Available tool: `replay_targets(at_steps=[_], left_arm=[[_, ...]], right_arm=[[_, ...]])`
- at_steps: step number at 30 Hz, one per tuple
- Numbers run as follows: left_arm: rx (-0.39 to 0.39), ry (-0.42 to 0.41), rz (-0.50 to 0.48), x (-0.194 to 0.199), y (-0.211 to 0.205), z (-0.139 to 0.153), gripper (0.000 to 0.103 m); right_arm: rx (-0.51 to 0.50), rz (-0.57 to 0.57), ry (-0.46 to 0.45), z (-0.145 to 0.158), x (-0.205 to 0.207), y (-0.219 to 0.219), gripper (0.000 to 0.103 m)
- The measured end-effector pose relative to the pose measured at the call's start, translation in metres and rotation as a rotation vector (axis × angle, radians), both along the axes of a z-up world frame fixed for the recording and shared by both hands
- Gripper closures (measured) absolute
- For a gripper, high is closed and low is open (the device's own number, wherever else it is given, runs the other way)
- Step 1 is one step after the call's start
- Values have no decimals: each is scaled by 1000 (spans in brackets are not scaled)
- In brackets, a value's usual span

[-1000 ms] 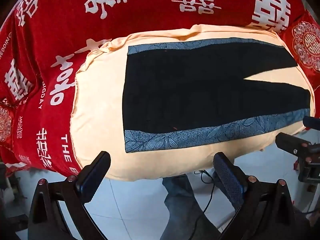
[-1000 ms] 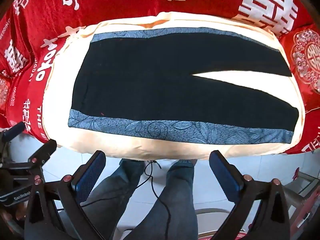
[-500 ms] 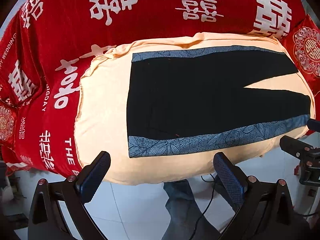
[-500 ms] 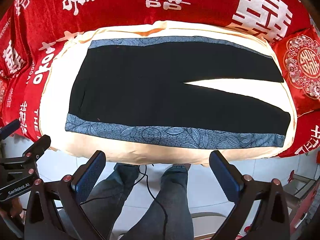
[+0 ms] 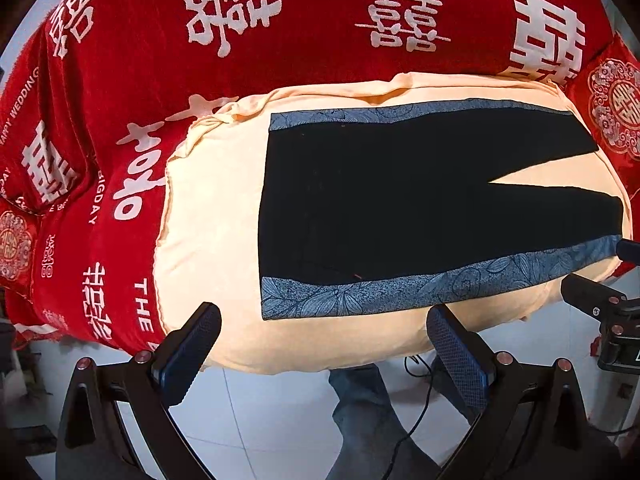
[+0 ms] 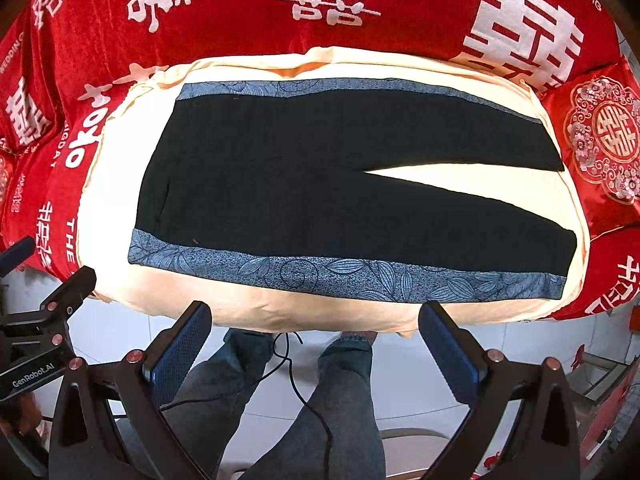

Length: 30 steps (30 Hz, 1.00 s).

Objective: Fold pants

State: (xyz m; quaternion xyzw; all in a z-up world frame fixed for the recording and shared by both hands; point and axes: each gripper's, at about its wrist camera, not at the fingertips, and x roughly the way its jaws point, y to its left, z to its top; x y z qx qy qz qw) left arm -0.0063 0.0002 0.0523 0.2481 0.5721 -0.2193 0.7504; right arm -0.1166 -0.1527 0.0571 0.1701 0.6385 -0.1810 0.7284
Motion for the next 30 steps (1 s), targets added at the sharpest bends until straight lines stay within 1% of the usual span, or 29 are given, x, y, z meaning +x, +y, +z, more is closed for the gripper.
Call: replay_targets(at_steps=[16, 30], left_arm=[[11, -5, -1, 2, -3, 0, 0], [48, -4, 1, -8, -18, -4, 0]], right_arm=[[-1, 0, 1, 0, 1, -2, 0], [34, 34, 4, -10, 1, -14, 0]])
